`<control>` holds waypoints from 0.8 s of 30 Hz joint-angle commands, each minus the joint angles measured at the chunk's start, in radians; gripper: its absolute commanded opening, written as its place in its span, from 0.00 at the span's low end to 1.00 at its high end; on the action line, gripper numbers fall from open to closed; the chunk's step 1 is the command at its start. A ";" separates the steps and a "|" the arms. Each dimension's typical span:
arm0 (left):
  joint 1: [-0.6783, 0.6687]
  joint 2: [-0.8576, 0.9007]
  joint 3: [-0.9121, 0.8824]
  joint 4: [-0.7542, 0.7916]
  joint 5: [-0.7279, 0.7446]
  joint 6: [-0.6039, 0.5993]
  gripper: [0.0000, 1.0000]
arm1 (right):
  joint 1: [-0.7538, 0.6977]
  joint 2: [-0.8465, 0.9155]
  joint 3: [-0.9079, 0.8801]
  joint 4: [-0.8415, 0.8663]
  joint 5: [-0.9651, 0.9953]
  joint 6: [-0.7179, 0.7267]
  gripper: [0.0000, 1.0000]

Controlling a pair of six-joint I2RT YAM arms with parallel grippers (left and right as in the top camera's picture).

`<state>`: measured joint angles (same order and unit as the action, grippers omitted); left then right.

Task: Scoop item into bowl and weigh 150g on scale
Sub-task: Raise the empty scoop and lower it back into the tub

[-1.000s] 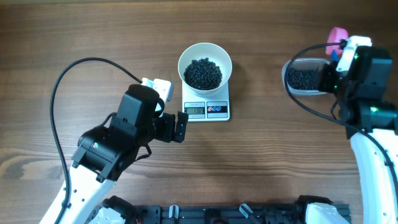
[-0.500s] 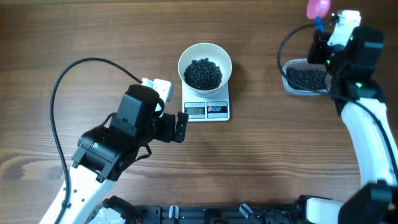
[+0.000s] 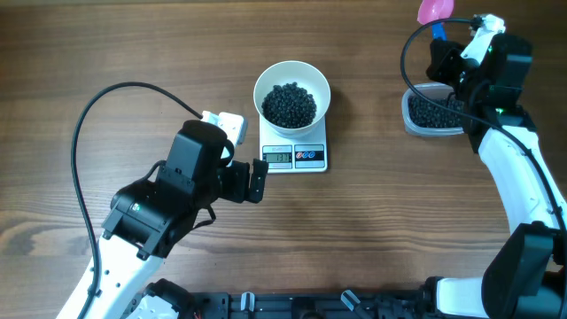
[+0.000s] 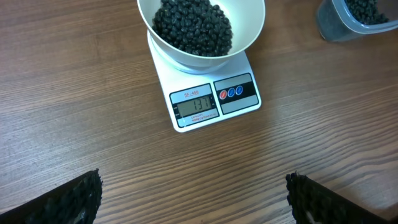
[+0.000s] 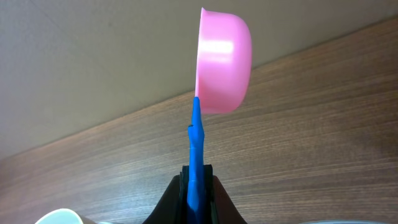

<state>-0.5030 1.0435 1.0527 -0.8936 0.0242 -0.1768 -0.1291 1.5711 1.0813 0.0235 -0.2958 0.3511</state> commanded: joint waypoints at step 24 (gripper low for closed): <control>-0.004 -0.002 0.000 0.002 0.005 0.015 1.00 | -0.011 -0.282 0.014 -0.902 0.486 -0.852 0.04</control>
<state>-0.5034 1.0443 1.0527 -0.8936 0.0246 -0.1768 -0.1349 1.2560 1.0958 -0.8680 0.0906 -0.3862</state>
